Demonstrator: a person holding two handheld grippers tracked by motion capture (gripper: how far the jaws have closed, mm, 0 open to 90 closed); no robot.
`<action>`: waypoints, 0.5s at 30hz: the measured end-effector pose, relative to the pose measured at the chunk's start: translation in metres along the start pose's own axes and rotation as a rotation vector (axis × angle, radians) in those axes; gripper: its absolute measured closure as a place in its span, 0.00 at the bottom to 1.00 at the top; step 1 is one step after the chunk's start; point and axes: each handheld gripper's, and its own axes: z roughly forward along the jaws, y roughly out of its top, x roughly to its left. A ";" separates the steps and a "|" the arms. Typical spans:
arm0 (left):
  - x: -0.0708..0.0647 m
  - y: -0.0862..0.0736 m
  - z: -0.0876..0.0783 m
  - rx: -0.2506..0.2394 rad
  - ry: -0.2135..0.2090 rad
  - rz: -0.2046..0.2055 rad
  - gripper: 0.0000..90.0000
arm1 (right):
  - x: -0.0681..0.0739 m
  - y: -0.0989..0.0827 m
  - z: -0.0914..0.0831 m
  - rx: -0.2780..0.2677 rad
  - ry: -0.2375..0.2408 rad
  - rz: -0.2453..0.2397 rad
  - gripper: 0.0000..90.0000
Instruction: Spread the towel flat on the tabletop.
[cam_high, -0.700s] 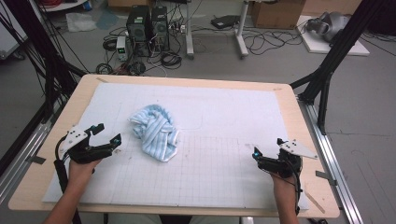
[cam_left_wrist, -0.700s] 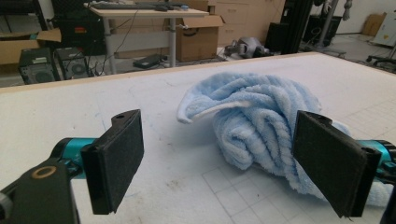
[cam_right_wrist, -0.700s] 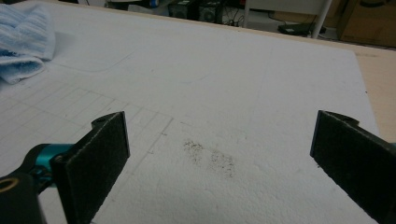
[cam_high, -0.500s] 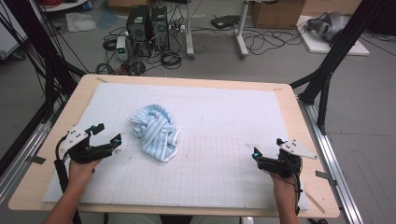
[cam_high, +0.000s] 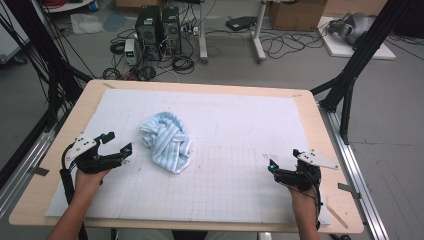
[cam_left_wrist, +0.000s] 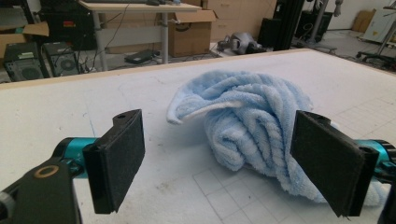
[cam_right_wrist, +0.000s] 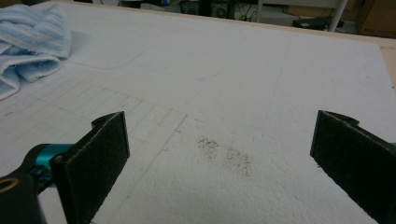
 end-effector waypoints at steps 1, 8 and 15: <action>0.000 0.001 0.000 -0.003 -0.002 -0.003 0.20 | 0.000 0.000 0.000 0.000 0.000 0.000 0.04; 0.002 0.008 -0.002 0.006 -0.034 -0.017 0.19 | 0.007 0.004 -0.001 -0.008 0.023 -0.013 0.04; 0.001 0.024 0.008 0.024 -0.055 -0.014 0.20 | 0.013 0.007 0.001 0.000 0.044 -0.025 0.04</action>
